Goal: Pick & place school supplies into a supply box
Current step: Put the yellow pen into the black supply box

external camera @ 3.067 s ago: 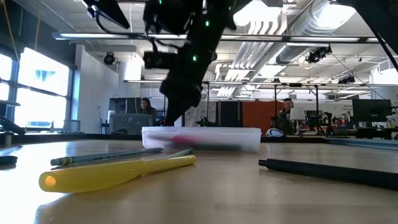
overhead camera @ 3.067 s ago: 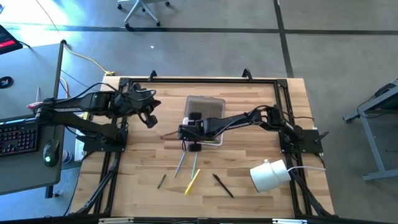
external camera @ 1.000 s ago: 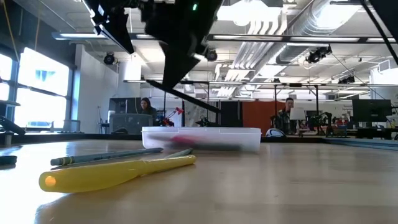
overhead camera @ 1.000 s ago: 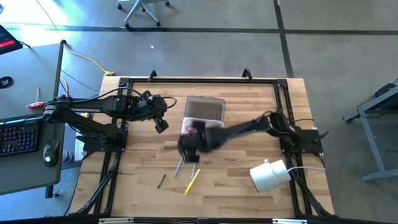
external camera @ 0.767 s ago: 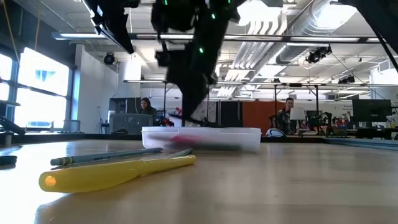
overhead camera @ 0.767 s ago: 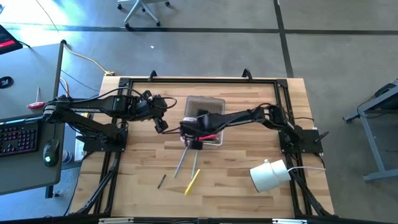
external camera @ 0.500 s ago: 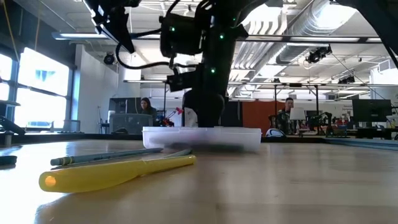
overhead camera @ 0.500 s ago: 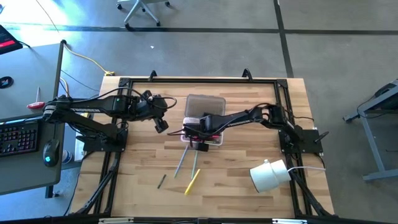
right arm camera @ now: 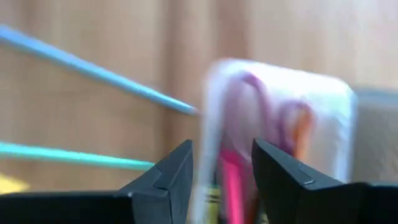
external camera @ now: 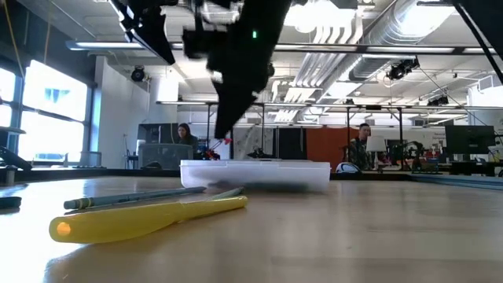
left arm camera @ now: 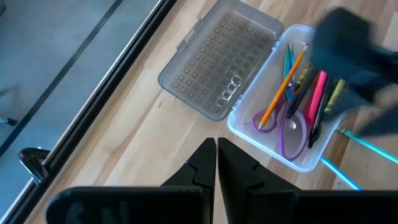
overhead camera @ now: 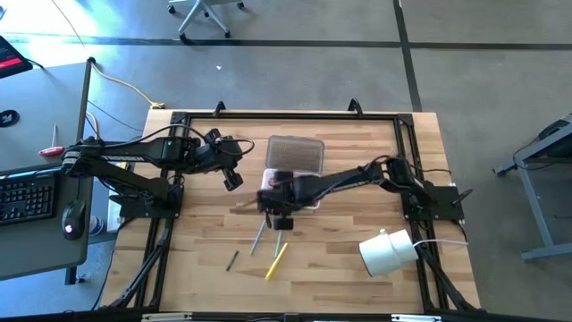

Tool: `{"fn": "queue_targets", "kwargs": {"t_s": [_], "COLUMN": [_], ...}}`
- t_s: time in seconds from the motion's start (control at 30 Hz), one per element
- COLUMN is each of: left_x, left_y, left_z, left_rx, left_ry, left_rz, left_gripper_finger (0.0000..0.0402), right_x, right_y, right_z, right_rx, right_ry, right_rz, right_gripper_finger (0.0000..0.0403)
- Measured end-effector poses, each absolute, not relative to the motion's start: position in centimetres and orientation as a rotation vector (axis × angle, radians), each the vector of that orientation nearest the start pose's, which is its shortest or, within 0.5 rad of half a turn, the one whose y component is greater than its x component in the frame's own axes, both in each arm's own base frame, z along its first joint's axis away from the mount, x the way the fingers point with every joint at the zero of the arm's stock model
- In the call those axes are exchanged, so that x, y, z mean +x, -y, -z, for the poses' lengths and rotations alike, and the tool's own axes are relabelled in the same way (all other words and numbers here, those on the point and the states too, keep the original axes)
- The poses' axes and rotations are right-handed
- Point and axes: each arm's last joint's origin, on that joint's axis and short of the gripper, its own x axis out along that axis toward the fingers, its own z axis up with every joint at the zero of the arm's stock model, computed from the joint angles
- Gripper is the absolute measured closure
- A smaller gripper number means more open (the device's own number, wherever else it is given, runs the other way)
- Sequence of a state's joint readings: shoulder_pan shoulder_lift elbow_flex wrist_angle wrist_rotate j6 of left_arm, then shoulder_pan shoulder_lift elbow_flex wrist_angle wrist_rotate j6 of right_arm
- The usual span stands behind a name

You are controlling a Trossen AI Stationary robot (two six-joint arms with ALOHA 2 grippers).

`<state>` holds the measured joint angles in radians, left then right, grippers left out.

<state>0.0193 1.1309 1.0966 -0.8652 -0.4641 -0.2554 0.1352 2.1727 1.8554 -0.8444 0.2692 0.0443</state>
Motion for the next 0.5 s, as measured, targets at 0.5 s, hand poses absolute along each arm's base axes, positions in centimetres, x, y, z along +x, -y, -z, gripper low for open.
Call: {"fn": "queue_targets", "kwargs": {"t_s": [0.5], "left_x": [21.2], "left_y": [-1.7], "left_z": [-32.0], "left_rx": [-0.037], "left_ry": [-0.821], "left_rz": [-0.558], "left_gripper_finger": [0.0348], "right_x": [43.6], "right_y": [-18.3], "right_z": [-18.6], "right_rx": [-0.424], "right_ry": [-0.845], "right_rz": [-0.623], "right_gripper_finger": [0.0265]}}
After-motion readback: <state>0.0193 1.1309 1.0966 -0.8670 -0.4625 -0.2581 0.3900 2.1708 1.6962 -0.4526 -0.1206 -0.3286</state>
